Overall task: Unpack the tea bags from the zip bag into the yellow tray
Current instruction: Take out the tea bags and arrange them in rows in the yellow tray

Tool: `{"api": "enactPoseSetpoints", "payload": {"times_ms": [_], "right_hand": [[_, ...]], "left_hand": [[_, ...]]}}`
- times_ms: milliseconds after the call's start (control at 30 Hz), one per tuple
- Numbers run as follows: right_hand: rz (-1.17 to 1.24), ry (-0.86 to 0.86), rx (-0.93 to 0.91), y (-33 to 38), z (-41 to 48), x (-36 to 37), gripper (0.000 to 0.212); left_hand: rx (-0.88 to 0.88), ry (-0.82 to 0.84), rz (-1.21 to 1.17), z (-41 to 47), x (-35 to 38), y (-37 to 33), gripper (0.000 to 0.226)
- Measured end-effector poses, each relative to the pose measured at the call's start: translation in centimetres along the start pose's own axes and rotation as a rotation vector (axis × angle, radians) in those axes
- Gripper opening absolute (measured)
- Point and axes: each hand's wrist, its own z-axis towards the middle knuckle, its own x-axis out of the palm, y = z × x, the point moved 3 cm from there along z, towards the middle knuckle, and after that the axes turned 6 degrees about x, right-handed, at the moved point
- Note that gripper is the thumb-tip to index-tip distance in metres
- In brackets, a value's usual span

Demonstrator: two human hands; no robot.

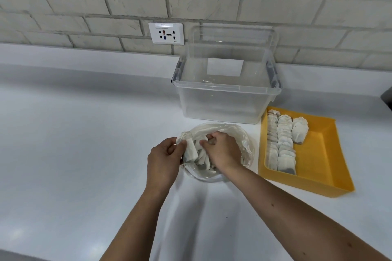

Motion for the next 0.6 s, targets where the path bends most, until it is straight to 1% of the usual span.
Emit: {"api": "enactPoseSetpoints", "payload": {"times_ms": [100, 233, 333, 400, 500, 600], "right_hand": [[0.078, -0.016, -0.029, -0.9, -0.6, -1.8, 0.016], [0.142, -0.043, -0.101, -1.2, -1.9, -4.3, 0.015], [0.173, -0.063, -0.144, -1.0, -2.4, -6.3, 0.015], [0.161, -0.094, -0.192, -1.3, -2.8, -8.3, 0.012], [0.102, -0.188, -0.241, -2.6, -3.0, -12.3, 0.011], [0.074, -0.238, -0.185, -5.2, -2.7, -17.5, 0.006]], "left_hand": [[0.006, 0.009, -0.013, 0.0, -0.1, -0.2, 0.012], [0.025, 0.026, -0.005, 0.0, 0.2, -1.0, 0.015], [0.079, 0.055, 0.028, 0.0, 0.9, -2.3, 0.013], [0.101, 0.074, 0.029, -0.1, 1.6, -3.1, 0.014], [0.132, 0.139, 0.020, -0.4, 3.6, -4.4, 0.012], [0.149, 0.222, -0.008, -1.2, 7.0, -5.7, 0.012]]}}
